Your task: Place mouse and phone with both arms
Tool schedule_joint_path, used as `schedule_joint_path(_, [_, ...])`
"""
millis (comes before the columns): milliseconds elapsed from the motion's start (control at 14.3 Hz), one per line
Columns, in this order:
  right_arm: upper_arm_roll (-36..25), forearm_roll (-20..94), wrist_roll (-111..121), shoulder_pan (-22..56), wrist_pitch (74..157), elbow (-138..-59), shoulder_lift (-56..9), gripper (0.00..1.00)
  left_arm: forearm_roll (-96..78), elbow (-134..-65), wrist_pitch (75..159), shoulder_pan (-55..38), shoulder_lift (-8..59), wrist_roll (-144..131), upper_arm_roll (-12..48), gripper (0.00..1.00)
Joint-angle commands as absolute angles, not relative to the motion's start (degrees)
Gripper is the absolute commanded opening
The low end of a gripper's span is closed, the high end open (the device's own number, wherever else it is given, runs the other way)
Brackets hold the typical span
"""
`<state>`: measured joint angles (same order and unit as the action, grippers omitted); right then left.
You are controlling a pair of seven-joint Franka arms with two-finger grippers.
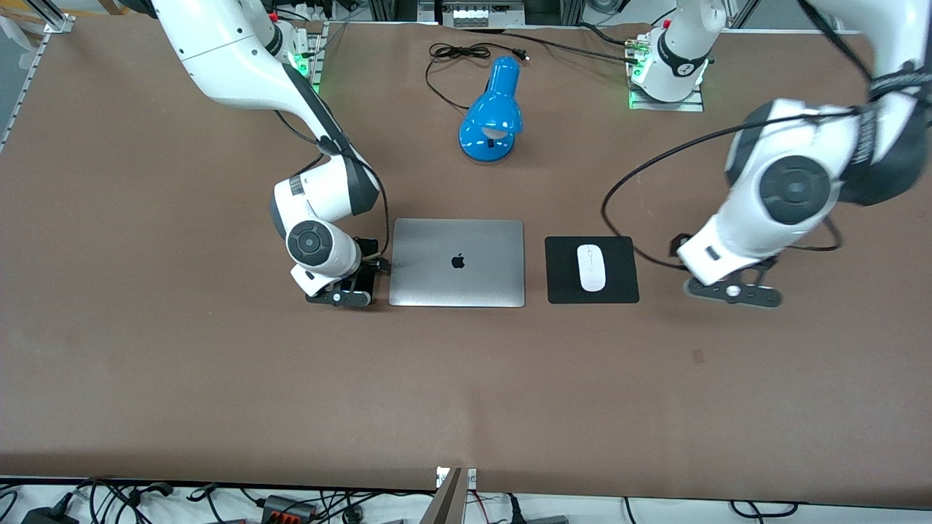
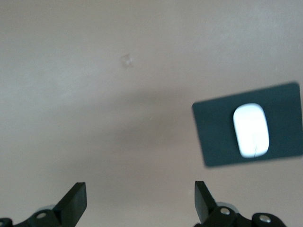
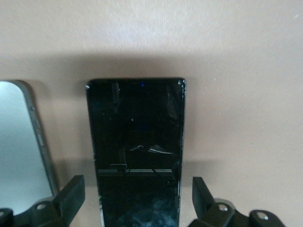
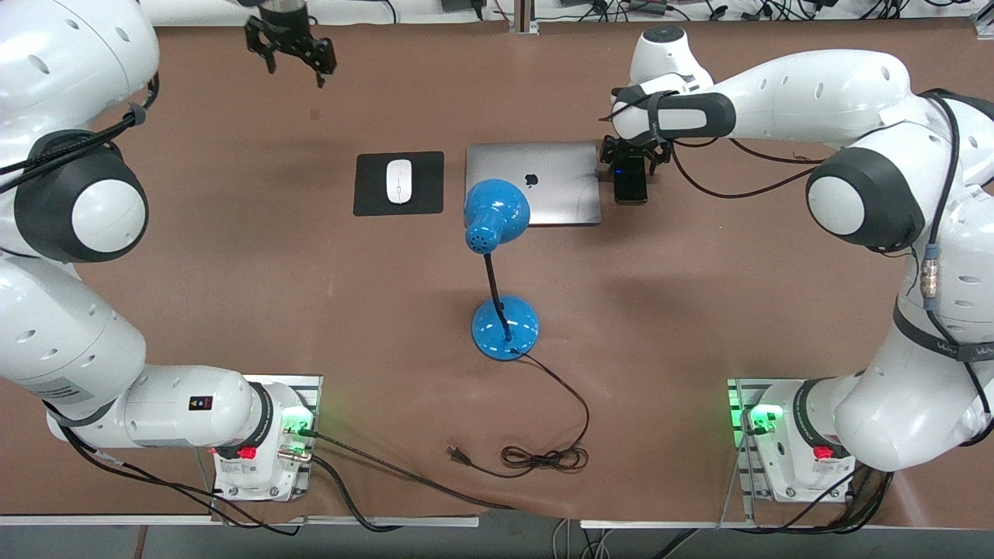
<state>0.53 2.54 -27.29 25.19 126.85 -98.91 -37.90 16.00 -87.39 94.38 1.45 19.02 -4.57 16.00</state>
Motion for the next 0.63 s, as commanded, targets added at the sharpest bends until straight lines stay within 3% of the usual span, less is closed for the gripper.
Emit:
schedule_joint_path(0, [-0.09, 3.34, -26.55, 24.7, 126.04, -98.71, -34.11, 1.0, 16.35, -75.0, 81.16, 3.07, 20.04, 1.57, 16.44, 1.0])
schedule_joint_path(210, [-0.09, 2.81, -26.11, 21.54, 116.76, -92.67, -31.47, 1.0, 13.64, -71.28, 72.7, 5.35, 20.04, 2.72, 16.35, 1.0])
schedule_joint_path(561, [-0.26, 2.72, -20.65, 18.03, 99.95, -76.41, -30.85, 1.0, 3.35, -71.46, 72.51, 9.22, 20.04, -0.34, 16.17, 1.0])
